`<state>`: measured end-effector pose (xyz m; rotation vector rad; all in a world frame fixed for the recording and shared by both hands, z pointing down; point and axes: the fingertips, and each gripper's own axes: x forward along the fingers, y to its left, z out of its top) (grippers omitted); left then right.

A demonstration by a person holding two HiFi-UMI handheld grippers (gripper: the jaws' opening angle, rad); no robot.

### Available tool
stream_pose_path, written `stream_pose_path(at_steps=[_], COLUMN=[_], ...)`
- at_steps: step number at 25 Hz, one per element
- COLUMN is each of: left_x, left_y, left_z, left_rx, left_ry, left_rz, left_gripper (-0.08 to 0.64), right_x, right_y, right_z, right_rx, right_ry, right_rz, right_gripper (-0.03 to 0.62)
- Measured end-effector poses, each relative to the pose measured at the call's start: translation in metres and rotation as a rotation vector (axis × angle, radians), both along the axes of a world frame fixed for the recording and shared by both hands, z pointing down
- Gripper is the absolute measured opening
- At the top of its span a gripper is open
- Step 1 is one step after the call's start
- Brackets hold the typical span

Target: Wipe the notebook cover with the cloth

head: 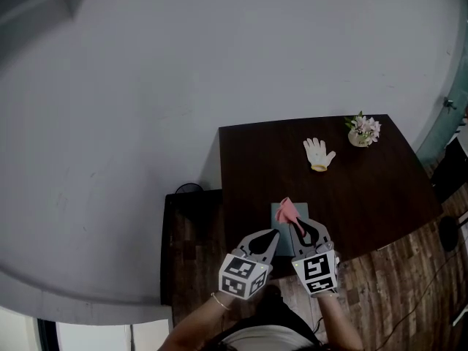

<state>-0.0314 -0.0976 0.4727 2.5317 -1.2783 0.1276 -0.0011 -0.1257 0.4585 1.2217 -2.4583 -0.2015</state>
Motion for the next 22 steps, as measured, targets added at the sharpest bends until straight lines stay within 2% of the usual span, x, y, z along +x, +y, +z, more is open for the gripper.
stream_pose_path(at_steps=[9, 22], left_x=[0.004, 0.011], left_y=[-0.034, -0.06], left_z=[0.044, 0.111], left_rx=[-0.081, -0.204], left_ry=[-0.007, -0.066], left_rz=[-0.029, -0.028], left_gripper=[0.018, 0.018], right_x=[-0.006, -0.018], right_y=[-0.048, -0.099], right_z=[0.045, 0.12], right_rx=[-0.045, -0.132], right_ry=[0.107, 0.261], right_rz=[-0.098, -0.235], right_gripper=[0.035, 0.035])
